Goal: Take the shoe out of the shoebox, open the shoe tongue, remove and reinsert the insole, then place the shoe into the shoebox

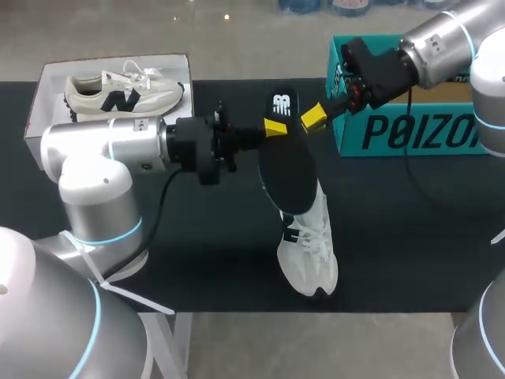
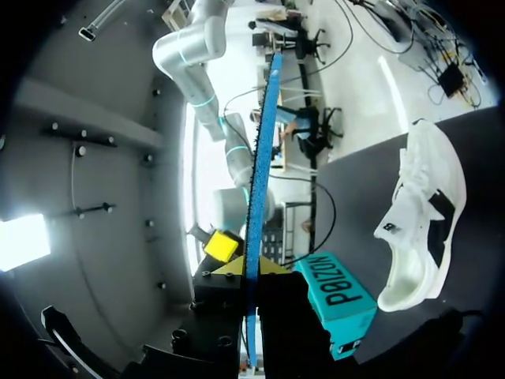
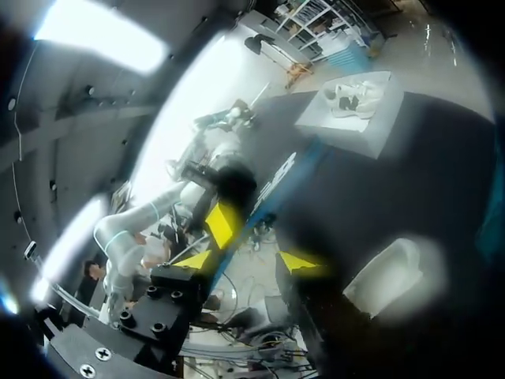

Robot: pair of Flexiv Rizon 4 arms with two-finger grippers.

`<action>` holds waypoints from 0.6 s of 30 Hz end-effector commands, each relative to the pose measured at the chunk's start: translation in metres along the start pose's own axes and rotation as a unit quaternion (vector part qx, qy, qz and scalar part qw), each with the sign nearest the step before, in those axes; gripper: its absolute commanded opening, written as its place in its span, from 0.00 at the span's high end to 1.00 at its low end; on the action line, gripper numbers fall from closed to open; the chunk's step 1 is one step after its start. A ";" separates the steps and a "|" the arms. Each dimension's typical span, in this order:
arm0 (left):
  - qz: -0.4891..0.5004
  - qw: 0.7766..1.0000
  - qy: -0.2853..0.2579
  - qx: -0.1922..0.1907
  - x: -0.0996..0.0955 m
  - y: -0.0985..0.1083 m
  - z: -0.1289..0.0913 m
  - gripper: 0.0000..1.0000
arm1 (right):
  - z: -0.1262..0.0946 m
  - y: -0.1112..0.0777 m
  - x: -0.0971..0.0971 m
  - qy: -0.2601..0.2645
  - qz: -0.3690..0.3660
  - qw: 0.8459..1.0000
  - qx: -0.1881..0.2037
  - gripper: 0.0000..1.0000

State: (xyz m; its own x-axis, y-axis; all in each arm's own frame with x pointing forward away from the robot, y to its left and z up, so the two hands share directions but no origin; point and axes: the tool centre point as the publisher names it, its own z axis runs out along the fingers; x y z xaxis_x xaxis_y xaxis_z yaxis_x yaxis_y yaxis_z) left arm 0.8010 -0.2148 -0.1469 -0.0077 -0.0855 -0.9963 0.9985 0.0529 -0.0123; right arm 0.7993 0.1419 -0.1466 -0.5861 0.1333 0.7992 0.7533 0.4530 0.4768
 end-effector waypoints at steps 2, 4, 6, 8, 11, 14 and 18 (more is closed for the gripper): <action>-0.014 1.000 -0.010 0.015 0.003 0.005 -0.006 1.00 | -0.022 -0.012 0.007 -0.026 -0.011 1.000 0.000 0.00; -0.018 1.000 0.001 0.019 0.005 0.006 -0.008 1.00 | -0.030 -0.012 0.011 -0.039 -0.022 0.999 0.008 0.00; -0.022 0.999 0.012 0.019 0.008 0.006 -0.010 1.00 | -0.040 -0.012 0.015 -0.059 -0.037 0.997 0.015 0.00; -0.023 0.999 0.023 0.019 0.010 0.005 -0.012 1.00 | -0.049 -0.011 0.019 -0.081 -0.056 0.995 0.022 0.00; -0.022 0.999 0.032 0.016 0.013 0.004 -0.015 1.00 | -0.061 -0.007 0.027 -0.113 -0.084 0.989 0.037 0.00; -0.023 0.999 0.038 0.013 0.015 0.002 -0.019 1.00 | -0.074 -0.002 0.034 -0.158 -0.122 0.977 0.068 0.00; -0.024 0.999 0.040 0.012 0.017 -0.001 -0.021 1.00 | -0.088 -0.001 0.045 -0.218 -0.155 0.956 0.117 0.00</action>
State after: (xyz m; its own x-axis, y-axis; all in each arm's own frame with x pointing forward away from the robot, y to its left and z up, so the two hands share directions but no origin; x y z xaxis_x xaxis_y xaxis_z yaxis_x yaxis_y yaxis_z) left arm 0.8038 -0.1986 -0.1651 -0.0595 -0.0068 -0.9982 0.9980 0.0212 -0.0596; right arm 0.8012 0.0775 -0.0971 -0.8338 0.2198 0.5064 0.5213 0.6154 0.5912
